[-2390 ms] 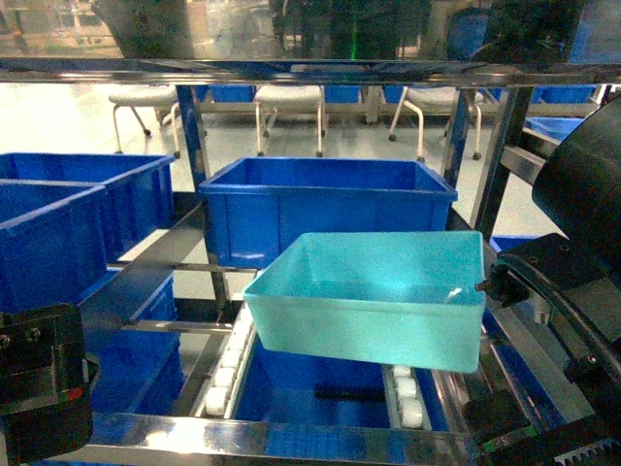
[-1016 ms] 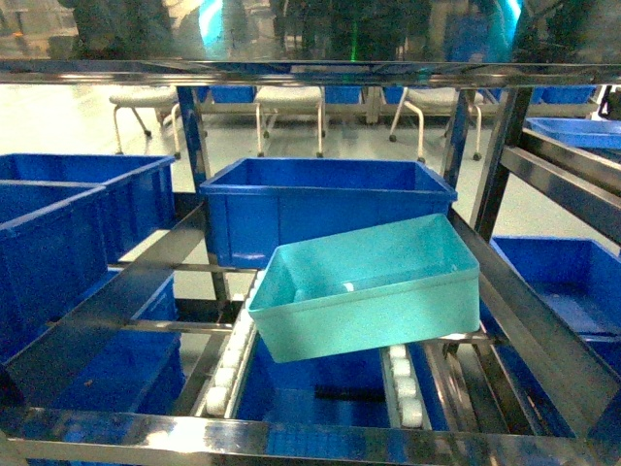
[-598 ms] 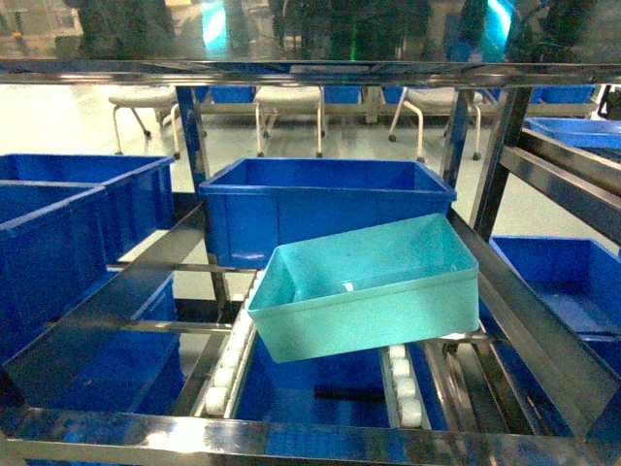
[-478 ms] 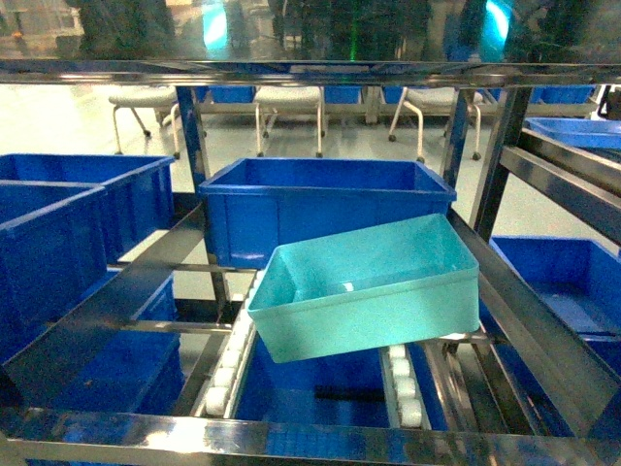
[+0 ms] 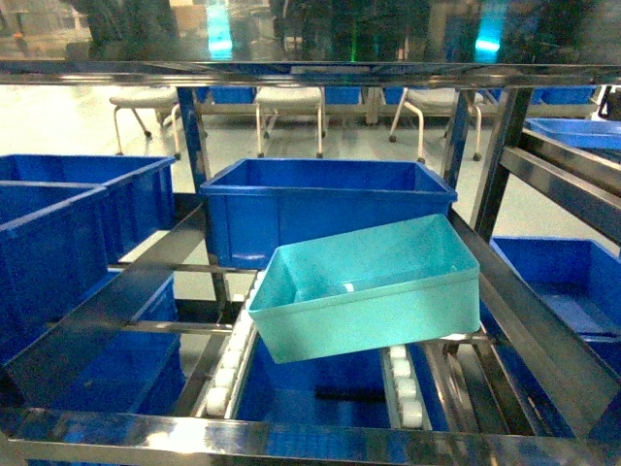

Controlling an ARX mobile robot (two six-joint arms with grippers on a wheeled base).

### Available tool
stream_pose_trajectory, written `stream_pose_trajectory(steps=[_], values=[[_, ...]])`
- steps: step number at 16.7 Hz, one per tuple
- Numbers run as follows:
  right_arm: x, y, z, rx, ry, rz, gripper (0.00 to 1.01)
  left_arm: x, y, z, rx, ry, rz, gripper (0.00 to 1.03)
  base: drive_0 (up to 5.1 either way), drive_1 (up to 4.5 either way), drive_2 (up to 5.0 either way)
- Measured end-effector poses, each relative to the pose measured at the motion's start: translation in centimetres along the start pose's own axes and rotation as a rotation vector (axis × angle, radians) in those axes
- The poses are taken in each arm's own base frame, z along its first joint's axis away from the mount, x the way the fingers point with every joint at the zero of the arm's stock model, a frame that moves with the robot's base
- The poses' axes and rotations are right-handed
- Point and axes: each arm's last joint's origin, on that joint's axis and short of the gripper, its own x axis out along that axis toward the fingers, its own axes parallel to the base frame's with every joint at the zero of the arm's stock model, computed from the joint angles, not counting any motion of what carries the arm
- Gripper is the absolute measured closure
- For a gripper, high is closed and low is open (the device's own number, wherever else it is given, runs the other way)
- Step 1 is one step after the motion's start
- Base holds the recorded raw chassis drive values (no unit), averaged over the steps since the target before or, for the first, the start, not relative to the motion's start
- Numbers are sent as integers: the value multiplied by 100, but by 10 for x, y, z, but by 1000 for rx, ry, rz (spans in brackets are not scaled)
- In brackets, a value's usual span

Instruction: Organize blue bins on left shelf correctly

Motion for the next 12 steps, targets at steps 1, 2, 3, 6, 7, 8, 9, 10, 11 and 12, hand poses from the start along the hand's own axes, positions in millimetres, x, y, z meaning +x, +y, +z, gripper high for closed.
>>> stream_pose_trajectory(steps=[1,2,3,6,7,8,9,10,11,12], values=[[0,0,-1,0,6,0,99,0,0,0,0,-1,-2,101,0,0,0],[0,0,-1,0,16,0,99,0,0,0,0,-3,0,101,0,0,0],[0,0,-1,0,11,0,99,0,0,0,0,0,-1,101,0,0,0],[0,0,-1,0,8,0,99,0,0,0,0,-2,-1,101,0,0,0],[0,0,-1,0,10,0,93,0,0,0,0,-2,-1,101,0,0,0],[0,0,-1,0,10,0,80,0,0,0,-1,-2,-1,100,0,0,0],[0,0,-1,0,10,0,67,0,0,0,0,-2,-1,88,0,0,0],[0,0,-1,0,9,0,54,0,0,0,0,-3,-1,75,-1,-329,326],[0,0,-1,0,13,0,42,0,0,0,0,3,-1,63,-1,-329,326],[0,0,-1,0,8,0,29,0,0,1,0,-6,-1,50,2,-387,392]])
